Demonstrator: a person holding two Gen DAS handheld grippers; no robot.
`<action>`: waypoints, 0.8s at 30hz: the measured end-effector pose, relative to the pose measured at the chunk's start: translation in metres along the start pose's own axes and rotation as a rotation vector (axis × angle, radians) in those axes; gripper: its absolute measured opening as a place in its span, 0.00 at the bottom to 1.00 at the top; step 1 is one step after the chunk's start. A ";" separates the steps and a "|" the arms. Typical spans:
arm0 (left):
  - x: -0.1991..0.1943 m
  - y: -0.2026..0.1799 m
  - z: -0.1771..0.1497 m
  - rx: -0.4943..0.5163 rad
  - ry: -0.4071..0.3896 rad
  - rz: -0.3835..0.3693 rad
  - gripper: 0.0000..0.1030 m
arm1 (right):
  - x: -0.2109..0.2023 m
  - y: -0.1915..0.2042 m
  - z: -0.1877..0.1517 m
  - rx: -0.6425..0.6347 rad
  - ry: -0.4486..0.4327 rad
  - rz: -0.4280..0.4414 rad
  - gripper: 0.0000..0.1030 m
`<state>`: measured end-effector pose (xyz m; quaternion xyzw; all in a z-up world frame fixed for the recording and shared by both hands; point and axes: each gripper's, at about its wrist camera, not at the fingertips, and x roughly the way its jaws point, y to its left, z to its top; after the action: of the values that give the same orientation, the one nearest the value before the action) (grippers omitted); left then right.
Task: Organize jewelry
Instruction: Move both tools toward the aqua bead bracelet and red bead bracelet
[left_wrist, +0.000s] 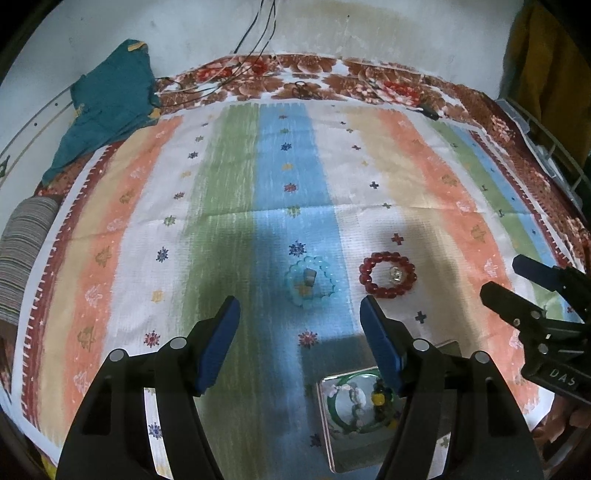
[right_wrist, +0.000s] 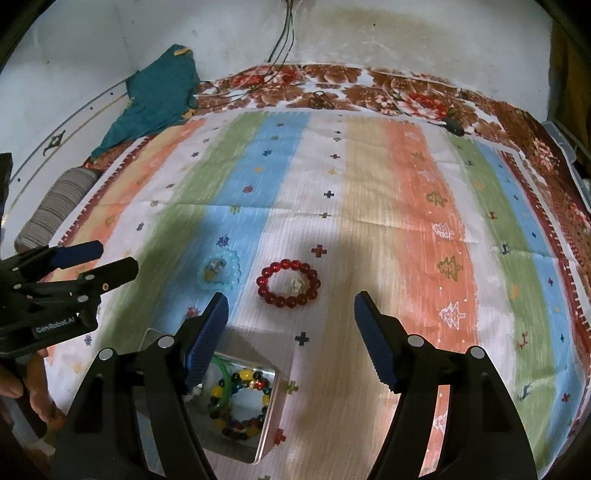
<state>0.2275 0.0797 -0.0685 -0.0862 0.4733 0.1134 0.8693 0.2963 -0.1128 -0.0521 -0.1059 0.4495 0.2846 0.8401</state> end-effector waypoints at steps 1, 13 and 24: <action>0.003 0.001 0.001 -0.002 0.005 0.001 0.65 | 0.002 -0.001 0.001 0.001 0.004 0.000 0.68; 0.035 0.006 0.007 0.000 0.066 0.009 0.65 | 0.032 -0.007 0.012 0.000 0.050 -0.022 0.69; 0.064 0.009 0.009 0.004 0.124 0.028 0.66 | 0.053 -0.007 0.018 -0.014 0.080 -0.034 0.68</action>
<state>0.2661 0.0976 -0.1179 -0.0844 0.5275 0.1189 0.8370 0.3359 -0.0909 -0.0853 -0.1308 0.4790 0.2688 0.8253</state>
